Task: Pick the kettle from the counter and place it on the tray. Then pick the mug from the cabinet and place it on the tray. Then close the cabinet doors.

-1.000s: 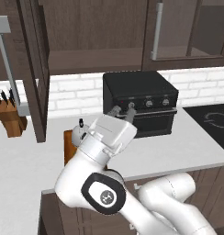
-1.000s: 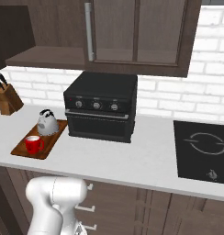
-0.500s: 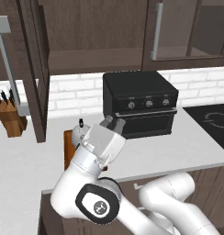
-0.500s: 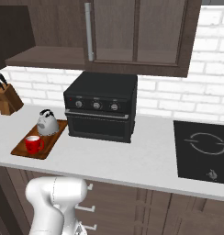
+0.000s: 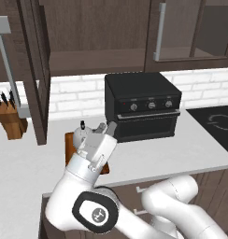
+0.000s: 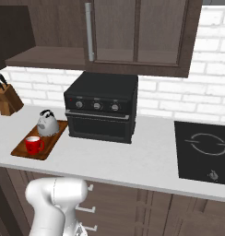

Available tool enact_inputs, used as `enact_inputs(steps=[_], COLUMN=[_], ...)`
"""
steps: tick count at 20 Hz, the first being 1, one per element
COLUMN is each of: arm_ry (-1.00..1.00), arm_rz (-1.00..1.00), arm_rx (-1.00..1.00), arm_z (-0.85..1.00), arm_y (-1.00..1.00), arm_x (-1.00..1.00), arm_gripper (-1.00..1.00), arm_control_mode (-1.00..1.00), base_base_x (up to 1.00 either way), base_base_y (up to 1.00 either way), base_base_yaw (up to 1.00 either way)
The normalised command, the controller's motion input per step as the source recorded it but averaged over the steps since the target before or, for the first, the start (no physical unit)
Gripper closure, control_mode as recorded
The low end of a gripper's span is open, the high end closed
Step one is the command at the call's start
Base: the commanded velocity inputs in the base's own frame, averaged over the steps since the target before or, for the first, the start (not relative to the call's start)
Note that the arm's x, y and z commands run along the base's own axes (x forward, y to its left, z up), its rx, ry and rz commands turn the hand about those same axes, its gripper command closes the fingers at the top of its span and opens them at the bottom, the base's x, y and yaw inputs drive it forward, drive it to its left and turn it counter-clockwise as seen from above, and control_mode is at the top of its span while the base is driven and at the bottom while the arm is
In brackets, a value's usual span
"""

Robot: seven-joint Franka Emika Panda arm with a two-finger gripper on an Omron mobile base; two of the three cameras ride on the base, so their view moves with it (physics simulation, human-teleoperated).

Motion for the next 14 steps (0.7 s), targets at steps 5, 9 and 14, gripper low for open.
enact_inputs(steps=[5, 9, 14], arm_ry=[0.19, 0.15, 0.15], arm_rz=[0.0, 0.0, 0.0], arm_rx=[-0.06, -0.12, -0.12], arm_z=[-0.02, -0.2, -0.19], arm_y=[0.31, 0.28, 0.28], arm_x=[0.0, 0.0, 0.01], arm_gripper=[-1.0, -1.0, -1.0], arm_control_mode=[-1.0, -1.0, -1.0], base_base_x=[0.0, 0.0, 0.0], base_base_y=[0.0, 0.0, 0.0], base_base_yaw=[0.0, 0.0, 0.0])
